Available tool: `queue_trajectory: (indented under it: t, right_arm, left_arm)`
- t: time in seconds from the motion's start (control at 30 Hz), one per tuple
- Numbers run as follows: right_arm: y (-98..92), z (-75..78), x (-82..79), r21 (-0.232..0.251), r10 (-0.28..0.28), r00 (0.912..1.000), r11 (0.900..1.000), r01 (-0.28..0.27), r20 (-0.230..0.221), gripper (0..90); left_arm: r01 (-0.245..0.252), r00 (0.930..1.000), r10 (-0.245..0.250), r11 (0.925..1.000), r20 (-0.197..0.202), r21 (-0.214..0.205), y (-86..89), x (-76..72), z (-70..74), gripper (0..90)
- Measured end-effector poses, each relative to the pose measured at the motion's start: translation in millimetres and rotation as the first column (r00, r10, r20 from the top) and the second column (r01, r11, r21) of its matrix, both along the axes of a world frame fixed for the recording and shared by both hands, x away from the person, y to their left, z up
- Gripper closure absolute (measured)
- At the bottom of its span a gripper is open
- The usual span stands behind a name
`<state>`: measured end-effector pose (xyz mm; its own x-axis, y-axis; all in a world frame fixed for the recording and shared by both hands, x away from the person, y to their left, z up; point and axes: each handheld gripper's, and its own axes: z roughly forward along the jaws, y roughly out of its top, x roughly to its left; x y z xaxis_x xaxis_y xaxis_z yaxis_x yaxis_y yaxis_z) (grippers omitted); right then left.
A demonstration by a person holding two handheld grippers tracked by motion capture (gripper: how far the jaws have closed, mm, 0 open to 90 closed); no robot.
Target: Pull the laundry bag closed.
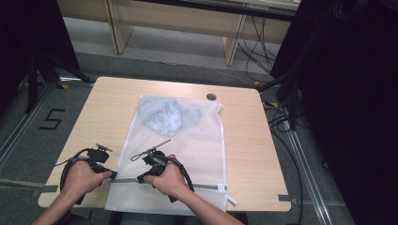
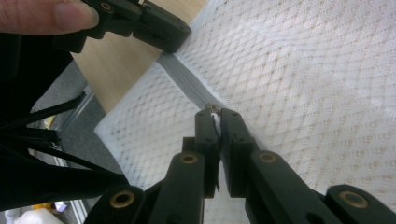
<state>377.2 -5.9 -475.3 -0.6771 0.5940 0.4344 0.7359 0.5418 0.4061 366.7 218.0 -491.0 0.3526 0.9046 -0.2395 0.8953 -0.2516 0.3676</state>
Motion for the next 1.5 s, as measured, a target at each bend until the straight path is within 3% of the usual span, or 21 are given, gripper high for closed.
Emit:
queue_trajectory:
  t: [0.03, 0.07, 0.27, 0.33, 0.37, 0.57, 0.8, 1.03, 1.07, 1.1, 1.13, 1.17, 1.27, 1.3, 1.4, 1.5]
  right_arm:
    - [-1.0, -0.1, 0.8, 0.007, 0.013, 0.9997, 0.9999, -0.013, 0.022, 87.1]
    - [-1.6, 1.0, -1.0, 0.0, -0.011, 0.9999, 0.9999, 0.011, -0.01, 87.1]
    - [-4.2, 1.2, -1.1, -0.001, -0.014, 0.9999, 0.9999, 0.014, -0.008, 87.1]
    - [-7.3, -0.9, 2.6, -0.001, 0.024, 0.9991, 0.9997, -0.024, 0.035, 87.1]
    - [-6.4, 1.4, 0.1, 0.003, -0.004, 0.9999, 1.0, 0.004, 0.01, 87.0]
    - [-8.6, 1.6, 0.3, 0.002, 0.0, 0.9999, 1.0, 0.0, 0.016, 87.1]
    - [-11.1, 3.5, -1.3, 0.006, -0.028, 0.9995, 0.9996, 0.029, -0.01, 87.1]
    - [-14.9, 2.7, -0.7, -0.007, -0.013, 0.9999, 0.9999, 0.013, 0.002, 87.1]
    - [-15.8, 0.8, -1.0, 0.04, -0.02, 0.9998, 0.999, 0.02, -0.009, 87.1]
    - [-15.8, 0.8, -1.0, 0.04, -0.02, 0.9998, 0.999, 0.02, -0.009, 87.1]
    - [-16.1, 1.1, -1.2, 0.038, -0.017, 0.9998, 0.9991, 0.018, -0.004, 87.1]
    - [-15.9, 3.6, -2.4, -0.013, -0.029, 0.9995, 0.9995, 0.029, -0.011, 87.1]
    - [-17.7, 1.6, 0.4, 0.001, 0.008, 0.9995, 1.0, -0.008, 0.029, 87.1]
    - [-17.6, 3.0, -1.5, 0.001, -0.012, 0.9999, 0.9999, 0.012, 0.006, 87.1]
    - [-19.3, 4.1, -2.7, -0.006, -0.025, 0.9997, 0.9997, 0.025, -0.007, 87.1]
    - [-21.5, 4.5, -2.7, -0.013, -0.024, 0.9997, 0.9996, 0.024, 0.003, 87.1]
  left_arm:
    - [-0.002, 1.0, 0.002, 1.0, 0.002, 0.0, -0.2, -0.1, -0.2, 89.9]
    - [0.007, 1.0, -0.007, 1.0, -0.002, 0.006, 0.2, -0.1, 0.4, 90.0]
    - [0.008, 1.0, -0.008, 1.0, -0.004, 0.004, 0.5, 0.1, 0.4, 90.0]
    - [0.008, 1.0, -0.008, 1.0, -0.003, 0.004, 0.4, 0.0, 0.3, 90.0]
    - [0.008, 1.0, -0.008, 1.0, -0.005, 0.004, 0.5, 0.1, 0.5, 90.0]
    - [0.004, 1.0, -0.004, 1.0, -0.001, 0.001, 0.4, 0.3, 0.1, 90.0]
    - [0.006, 1.0, -0.006, 1.0, -0.001, 0.0, 0.6, 0.4, 0.0, 89.9]
    - [0.007, 1.0, -0.007, 1.0, -0.001, 0.001, 0.9, 0.5, 0.1, 90.0]
    - [0.008, 1.0, -0.008, 1.0, -0.002, 0.001, 0.9, 0.6, 0.1, 90.0]
    - [0.008, 1.0, -0.008, 1.0, -0.002, 0.001, 1.0, 0.6, 0.1, 90.0]
    - [0.007, 1.0, -0.007, 1.0, -0.002, 0.0, 0.9, 0.6, 0.1, 90.0]
    - [0.008, 1.0, -0.008, 1.0, -0.003, 0.0, 0.9, 0.5, 0.1, 90.0]
    - [0.008, 1.0, -0.008, 1.0, -0.002, 0.0, 0.9, 0.6, 0.1, 90.0]
    - [0.008, 1.0, -0.008, 1.0, -0.002, 0.0, 1.0, 0.6, 0.1, 89.9]
    - [0.009, 1.0, -0.009, 1.0, -0.003, 0.0, 1.0, 0.7, 0.1, 90.0]
    - [0.017, 0.9998, -0.016, 0.9999, -0.007, 0.004, 1.5, 0.8, 0.5, 89.9]
